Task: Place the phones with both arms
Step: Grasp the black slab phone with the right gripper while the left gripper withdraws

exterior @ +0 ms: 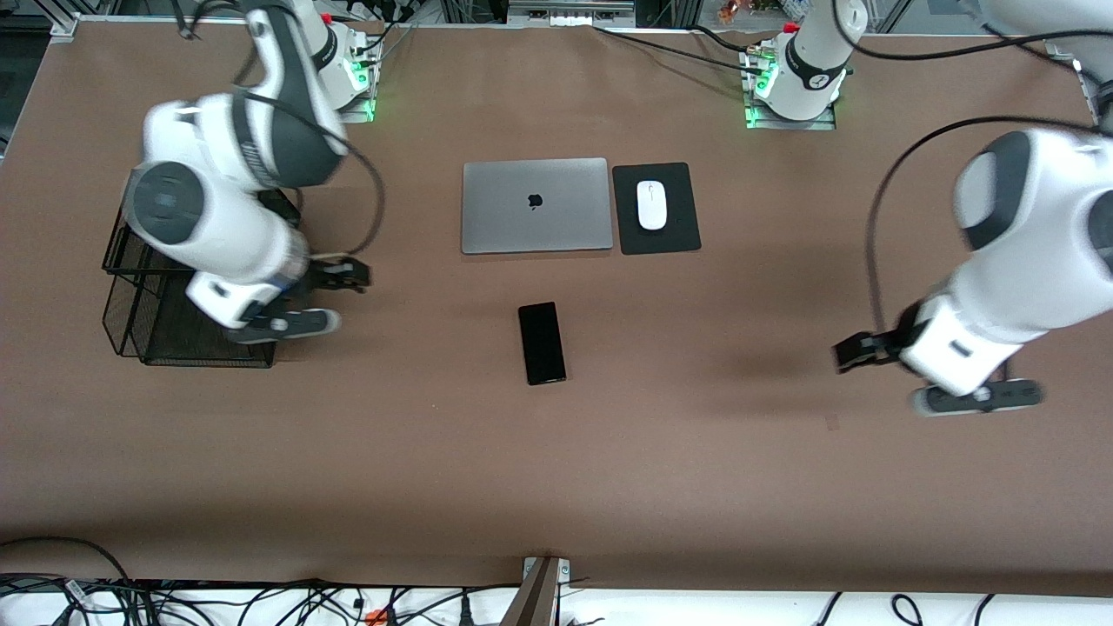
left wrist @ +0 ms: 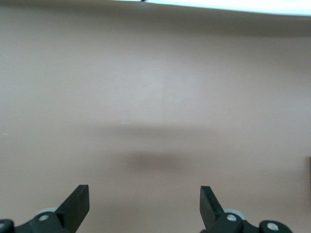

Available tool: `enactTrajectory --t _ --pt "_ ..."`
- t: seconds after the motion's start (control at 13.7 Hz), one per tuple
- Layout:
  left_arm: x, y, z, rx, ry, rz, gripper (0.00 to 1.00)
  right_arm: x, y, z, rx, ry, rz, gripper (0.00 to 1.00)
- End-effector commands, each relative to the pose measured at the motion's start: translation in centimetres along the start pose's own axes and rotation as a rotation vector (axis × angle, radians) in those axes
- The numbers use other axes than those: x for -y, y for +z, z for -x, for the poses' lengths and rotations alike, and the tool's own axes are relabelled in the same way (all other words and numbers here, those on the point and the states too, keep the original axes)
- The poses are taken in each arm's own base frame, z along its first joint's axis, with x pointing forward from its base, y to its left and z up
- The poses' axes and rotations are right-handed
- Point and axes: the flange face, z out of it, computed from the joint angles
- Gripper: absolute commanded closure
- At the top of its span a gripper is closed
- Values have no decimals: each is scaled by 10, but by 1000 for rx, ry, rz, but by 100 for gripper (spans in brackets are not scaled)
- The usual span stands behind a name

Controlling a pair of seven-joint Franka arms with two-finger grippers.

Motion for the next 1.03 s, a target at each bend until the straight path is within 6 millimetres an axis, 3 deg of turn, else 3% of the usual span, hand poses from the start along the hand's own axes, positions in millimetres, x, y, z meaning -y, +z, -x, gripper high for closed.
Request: enactTrajectory --t 0.0,0.15,0.37,0.59,0.95 --pt "49 7 21 41 92 -9 0 51 25 -30 10 112 -47 0" --pt "72 8 26 48 136 -7 0 96 54 -43 3 100 -55 0" --pt "87 3 29 45 137 -5 0 154 101 -51 -90 148 -103 0" --pt "95 -1 28 34 126 -5 0 232 165 -32 -191 20 -85 0" --pt "102 -18 30 -9 111 -11 0 261 220 -18 -237 -84 8 0"
